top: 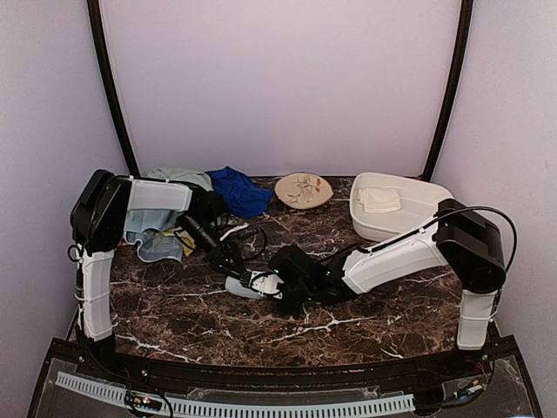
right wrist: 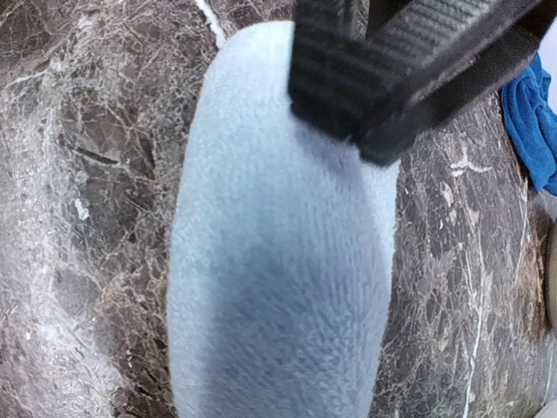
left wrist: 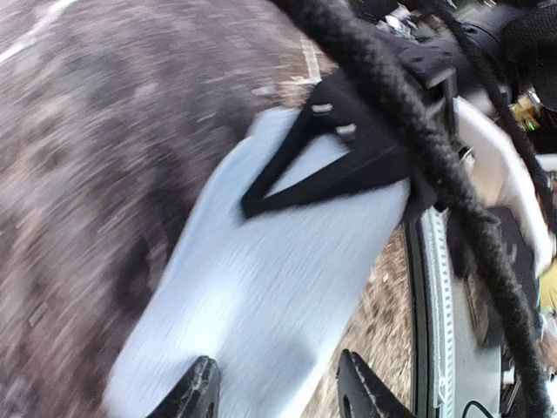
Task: Roll the towels
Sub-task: Pick up the towel from the center of the board, then place the towel in the storage box.
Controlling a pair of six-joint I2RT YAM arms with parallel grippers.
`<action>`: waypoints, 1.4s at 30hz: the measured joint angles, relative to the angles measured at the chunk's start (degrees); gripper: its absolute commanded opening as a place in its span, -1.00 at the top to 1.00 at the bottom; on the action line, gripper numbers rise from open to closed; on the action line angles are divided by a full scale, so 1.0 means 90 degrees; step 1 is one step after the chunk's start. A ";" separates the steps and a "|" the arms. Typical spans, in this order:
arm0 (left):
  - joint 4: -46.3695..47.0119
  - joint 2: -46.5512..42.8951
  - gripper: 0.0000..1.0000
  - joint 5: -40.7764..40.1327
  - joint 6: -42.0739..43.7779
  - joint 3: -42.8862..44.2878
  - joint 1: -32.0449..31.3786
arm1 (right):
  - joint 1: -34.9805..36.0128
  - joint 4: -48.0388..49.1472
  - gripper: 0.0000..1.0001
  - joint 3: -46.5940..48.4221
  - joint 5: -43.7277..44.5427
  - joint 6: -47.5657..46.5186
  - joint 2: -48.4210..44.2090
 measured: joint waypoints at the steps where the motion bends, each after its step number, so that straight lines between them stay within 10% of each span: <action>1: -0.0019 -0.0017 0.02 -0.0061 -0.0029 0.0034 0.0151 | -0.0022 -0.0032 1.00 0.0024 0.0022 0.0032 -0.0005; 11: 0.0044 -0.0843 0.04 -0.1467 -0.0661 0.0950 0.1746 | -0.0974 -0.0204 1.00 -0.0355 0.0704 -0.0199 -0.1367; 21: 0.0304 -0.1234 0.08 -0.1693 -0.1064 0.1107 0.1909 | -0.3422 0.0221 1.00 -0.0355 0.1035 -0.1462 -0.3857; 42: 0.0522 -0.0517 0.11 -0.1690 -0.1258 0.1348 0.1906 | -0.5481 0.0325 1.00 -0.0872 0.0862 -0.2744 -0.1846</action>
